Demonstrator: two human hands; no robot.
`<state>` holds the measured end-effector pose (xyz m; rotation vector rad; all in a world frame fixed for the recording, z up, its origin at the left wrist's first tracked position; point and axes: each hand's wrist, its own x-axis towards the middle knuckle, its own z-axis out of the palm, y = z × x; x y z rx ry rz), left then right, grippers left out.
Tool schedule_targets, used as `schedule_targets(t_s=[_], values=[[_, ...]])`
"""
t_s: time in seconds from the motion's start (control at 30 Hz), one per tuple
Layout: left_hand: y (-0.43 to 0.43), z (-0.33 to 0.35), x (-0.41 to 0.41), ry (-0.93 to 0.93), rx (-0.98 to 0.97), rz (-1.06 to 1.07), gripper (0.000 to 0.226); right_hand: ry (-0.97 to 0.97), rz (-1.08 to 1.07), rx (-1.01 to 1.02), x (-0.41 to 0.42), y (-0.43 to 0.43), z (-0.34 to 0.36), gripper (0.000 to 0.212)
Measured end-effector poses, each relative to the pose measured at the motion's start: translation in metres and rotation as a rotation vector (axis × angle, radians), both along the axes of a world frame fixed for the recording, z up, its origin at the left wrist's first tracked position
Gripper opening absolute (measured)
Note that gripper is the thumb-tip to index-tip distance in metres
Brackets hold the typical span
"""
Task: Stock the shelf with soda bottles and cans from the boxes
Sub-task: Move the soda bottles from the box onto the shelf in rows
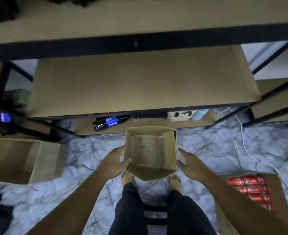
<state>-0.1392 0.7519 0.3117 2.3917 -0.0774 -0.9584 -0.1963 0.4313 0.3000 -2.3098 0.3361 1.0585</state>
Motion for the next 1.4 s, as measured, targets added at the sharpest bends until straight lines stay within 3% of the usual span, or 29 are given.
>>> schedule_targets(t_s=[0.1,0.3,0.53,0.73,1.0,1.4], values=[[0.009,-0.092,0.022,0.073,0.051,0.071,0.065,0.094,-0.232,-0.009,0.007,0.002,-0.088,0.069],[0.026,-0.27,0.052,0.102,0.172,0.207,0.089,0.083,-0.431,-0.124,0.025,0.004,-0.261,0.088],[0.027,-0.372,0.056,0.059,0.117,0.239,0.079,-0.037,-0.449,-0.262,0.03,0.0,-0.355,0.074],[0.02,-0.379,0.051,-0.07,0.192,0.197,0.068,-0.117,-0.453,-0.288,0.016,-0.004,-0.361,0.069],[-0.014,-0.333,0.038,-0.043,0.163,0.124,0.07,-0.12,-0.542,-0.26,-0.025,-0.043,-0.32,0.065],[-0.217,-0.247,0.02,-0.17,0.101,-0.156,0.058,-0.161,-0.833,-0.178,-0.147,-0.196,-0.262,0.048]])
